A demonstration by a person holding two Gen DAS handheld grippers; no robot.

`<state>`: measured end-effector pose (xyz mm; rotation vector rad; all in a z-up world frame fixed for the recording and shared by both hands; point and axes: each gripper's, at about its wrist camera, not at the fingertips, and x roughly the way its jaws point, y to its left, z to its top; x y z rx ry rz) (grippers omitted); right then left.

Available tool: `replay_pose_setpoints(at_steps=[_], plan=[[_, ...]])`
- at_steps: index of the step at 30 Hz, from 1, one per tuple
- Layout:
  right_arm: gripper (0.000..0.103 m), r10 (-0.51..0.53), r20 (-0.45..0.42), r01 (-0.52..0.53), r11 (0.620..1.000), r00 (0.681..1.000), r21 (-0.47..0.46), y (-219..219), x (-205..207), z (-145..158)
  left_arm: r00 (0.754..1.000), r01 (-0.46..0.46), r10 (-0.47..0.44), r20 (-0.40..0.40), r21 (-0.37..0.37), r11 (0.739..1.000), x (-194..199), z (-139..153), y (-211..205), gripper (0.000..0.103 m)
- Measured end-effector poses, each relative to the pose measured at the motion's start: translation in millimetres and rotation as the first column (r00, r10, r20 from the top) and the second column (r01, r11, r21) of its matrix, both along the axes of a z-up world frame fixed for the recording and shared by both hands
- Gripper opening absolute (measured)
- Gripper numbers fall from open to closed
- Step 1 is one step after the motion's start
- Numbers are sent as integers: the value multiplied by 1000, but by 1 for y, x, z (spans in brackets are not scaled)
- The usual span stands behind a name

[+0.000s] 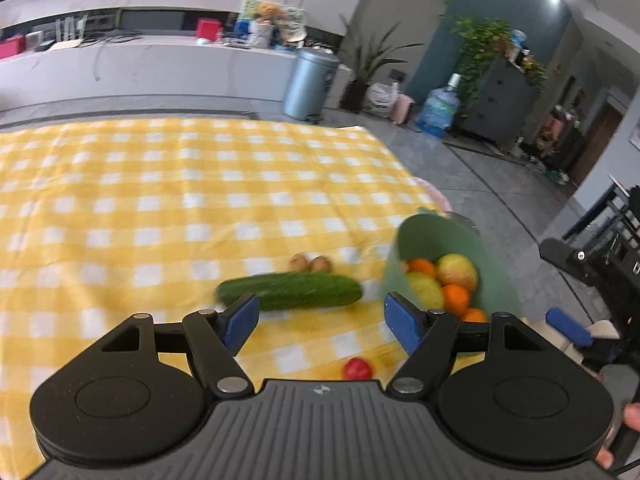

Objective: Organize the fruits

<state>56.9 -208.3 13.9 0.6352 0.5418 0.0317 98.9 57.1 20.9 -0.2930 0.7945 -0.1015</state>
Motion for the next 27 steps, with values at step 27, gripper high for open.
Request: replay_pose_setpoints(at_steps=[27], plan=[[65,307,-393,-436,849,867,-299,180,133,-24,986,-166,168,10,-122,979,-1,-68,94,82]])
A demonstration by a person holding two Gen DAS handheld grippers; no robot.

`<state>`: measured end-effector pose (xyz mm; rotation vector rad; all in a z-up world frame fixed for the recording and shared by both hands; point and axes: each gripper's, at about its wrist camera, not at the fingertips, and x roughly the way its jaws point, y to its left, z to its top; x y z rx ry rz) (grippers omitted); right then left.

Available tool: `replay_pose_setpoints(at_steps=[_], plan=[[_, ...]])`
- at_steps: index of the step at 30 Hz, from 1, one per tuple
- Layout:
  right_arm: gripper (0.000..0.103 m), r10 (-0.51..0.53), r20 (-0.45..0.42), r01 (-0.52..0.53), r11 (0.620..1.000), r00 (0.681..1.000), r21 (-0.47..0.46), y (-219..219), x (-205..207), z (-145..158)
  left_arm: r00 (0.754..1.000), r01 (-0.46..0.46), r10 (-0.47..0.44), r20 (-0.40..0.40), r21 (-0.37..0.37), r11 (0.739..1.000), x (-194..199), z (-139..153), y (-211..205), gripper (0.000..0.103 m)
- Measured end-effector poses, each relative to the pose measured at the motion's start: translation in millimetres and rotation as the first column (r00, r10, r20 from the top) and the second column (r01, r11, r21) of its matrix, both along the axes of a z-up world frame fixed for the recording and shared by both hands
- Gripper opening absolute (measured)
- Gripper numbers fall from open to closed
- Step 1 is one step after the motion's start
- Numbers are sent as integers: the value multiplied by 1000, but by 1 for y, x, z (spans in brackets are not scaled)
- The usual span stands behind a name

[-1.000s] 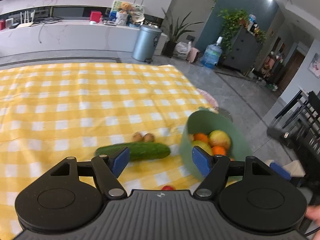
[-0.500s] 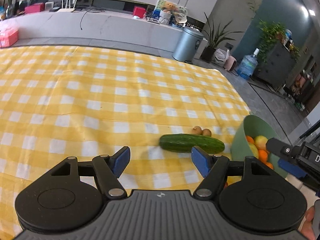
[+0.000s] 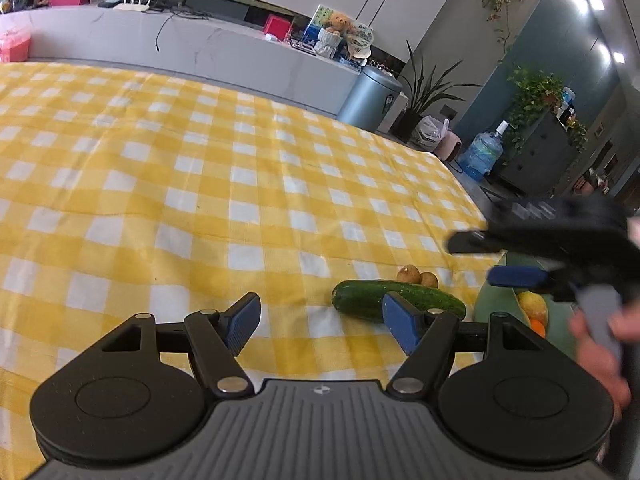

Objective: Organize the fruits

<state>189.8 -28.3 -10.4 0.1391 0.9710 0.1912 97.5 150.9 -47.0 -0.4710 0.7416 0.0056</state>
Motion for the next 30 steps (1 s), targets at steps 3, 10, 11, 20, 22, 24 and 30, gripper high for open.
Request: replay_pose_setpoints(at_steps=[3,10,11,20,22,24,30], plan=[[67,8,-99,-10,1000,995,-17,8,35,-13,1000,-5,5,-7,-10,1000,2,-3,3,82],[77,44,-245,-97,973,968,-208,30,81,-43,1000,-7,6,-17,-69,998,4,-8,9,82],[77,67,-280,-129,969,958,-210,33,87,-48,1000,-7,6,-23,-73,997,4,-8,9,82],[71,80,-358,-222,900,930,-375,46,105,-66,998,7,-13,-53,-125,992,5,-8,13,82],[55,81,-372,-224,907,925,-358,47,106,-63,998,-2,-5,-64,-115,993,6,-8,13,82],[55,81,-377,-214,922,923,-324,47,105,-59,997,-14,5,-78,-116,993,6,-9,14,82],[53,23,-407,-176,923,913,-342,50,115,-67,997,-6,-4,-79,-128,992,6,-8,17,82]])
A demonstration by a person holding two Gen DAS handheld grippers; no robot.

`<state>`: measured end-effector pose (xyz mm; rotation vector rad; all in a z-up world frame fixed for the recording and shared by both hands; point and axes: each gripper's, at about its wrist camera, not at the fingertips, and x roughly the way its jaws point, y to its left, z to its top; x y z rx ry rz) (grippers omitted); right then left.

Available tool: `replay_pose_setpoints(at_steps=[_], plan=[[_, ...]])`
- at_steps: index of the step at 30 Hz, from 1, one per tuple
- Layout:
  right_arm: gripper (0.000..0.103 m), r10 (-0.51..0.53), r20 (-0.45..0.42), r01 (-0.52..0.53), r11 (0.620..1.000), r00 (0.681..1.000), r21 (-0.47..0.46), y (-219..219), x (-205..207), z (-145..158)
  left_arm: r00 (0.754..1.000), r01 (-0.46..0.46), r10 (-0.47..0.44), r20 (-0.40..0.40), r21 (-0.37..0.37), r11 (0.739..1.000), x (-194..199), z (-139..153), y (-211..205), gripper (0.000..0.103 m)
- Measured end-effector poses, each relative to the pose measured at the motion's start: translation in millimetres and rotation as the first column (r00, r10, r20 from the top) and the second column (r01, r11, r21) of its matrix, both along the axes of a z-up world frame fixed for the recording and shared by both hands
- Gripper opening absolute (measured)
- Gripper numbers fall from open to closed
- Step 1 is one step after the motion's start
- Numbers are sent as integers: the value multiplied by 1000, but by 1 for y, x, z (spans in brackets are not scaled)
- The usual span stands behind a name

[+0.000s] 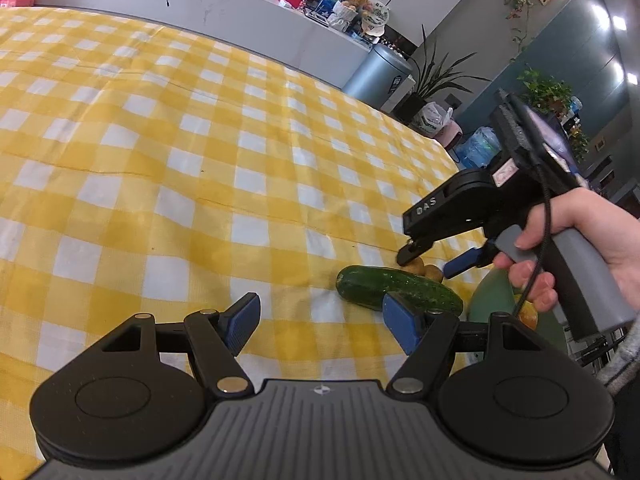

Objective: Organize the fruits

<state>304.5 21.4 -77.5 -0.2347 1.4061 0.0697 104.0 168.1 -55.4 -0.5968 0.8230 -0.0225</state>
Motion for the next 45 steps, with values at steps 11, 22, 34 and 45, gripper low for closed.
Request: replay_pose_setpoints(at_steps=[11,22,34,45], plan=[[42,13,-13,-13,1000,1000,2,3,-2,-1,1000,18,-18,-6,-6,1000,2,1,2,82],[70,13,-104,-8,999,995,42,1,-12,2,1000,6,-7,-22,-17,1000,3,-2,8,82],[51,129,-20,-130,991,991,-40,24,-37,5,1000,-6,5,-30,-25,1000,3,-3,12,82],[12,104,-6,-104,994,995,-16,14,-42,9,999,-1,0,-41,-22,1000,3,-5,11,82]])
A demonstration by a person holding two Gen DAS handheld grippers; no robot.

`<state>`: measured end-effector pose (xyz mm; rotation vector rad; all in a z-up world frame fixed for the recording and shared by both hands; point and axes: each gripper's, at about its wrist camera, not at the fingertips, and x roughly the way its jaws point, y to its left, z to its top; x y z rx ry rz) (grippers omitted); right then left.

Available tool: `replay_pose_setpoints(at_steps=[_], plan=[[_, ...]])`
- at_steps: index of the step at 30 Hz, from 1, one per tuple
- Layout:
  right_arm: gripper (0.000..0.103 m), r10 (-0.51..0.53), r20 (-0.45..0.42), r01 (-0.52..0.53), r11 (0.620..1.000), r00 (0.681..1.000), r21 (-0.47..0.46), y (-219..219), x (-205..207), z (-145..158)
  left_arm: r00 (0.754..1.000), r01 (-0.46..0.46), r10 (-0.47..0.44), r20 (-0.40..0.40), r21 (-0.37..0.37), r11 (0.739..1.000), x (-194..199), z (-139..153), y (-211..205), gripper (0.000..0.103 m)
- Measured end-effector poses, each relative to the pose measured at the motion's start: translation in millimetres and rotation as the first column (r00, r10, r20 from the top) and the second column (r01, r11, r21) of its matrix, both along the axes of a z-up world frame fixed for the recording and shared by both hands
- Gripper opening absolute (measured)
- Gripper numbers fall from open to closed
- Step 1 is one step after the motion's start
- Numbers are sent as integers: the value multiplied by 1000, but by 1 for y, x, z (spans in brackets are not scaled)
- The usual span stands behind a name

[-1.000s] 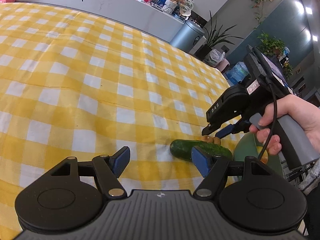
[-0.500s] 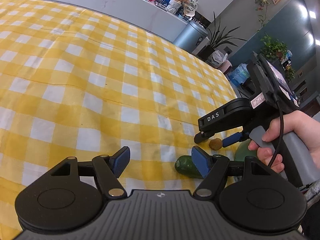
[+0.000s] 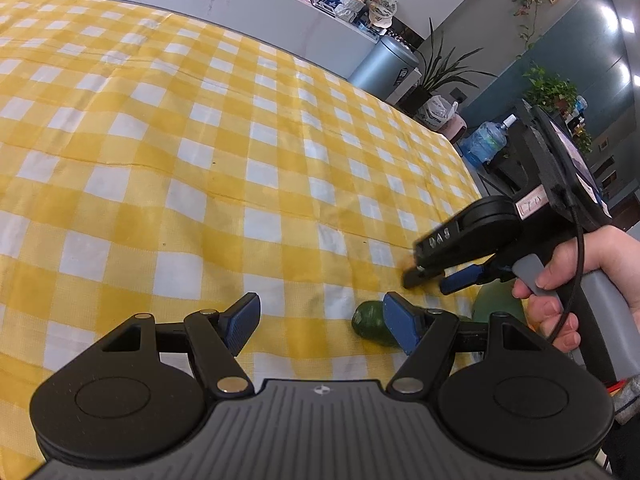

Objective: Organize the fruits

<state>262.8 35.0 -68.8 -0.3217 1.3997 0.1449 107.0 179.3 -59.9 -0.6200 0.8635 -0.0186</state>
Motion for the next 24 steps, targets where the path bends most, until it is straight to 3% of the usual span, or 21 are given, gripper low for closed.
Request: replay_pose_setpoints(at_steps=[1,6,8,9,10,14,16,19,24], plan=[[4,4,5,-4,1000,1000,-4,1,-2,1,1000,-1,1,-2,0,1000,0,0,0,82],[5,21,-3,-21,1000,1000,14,3,-11,3,1000,-3,3,-11,4,1000,1,-2,1,82],[17,7,7,-7,1000,1000,30,-2,-4,2,1000,-3,3,-13,7,1000,1,-2,1,82],[30,-7,23,6,999,1000,42,-4,-3,6,1000,-4,4,-13,8,1000,1,-2,1,82],[35,-19,46,16,998,999,58,-6,-2,11,1000,-4,4,-13,9,1000,1,-2,1,82],[40,-75,151,50,986,986,159,-16,4,40,1000,-2,3,-16,16,1000,2,-3,0,82],[50,-128,204,85,974,971,210,-22,15,54,1000,-3,3,-18,17,1000,2,-4,0,82],[48,-209,251,136,950,945,280,-30,39,66,1000,-3,3,-18,23,1000,2,-4,-1,82],[41,-253,184,169,911,950,377,-28,83,52,1000,-9,10,-27,34,999,4,-6,-1,82]])
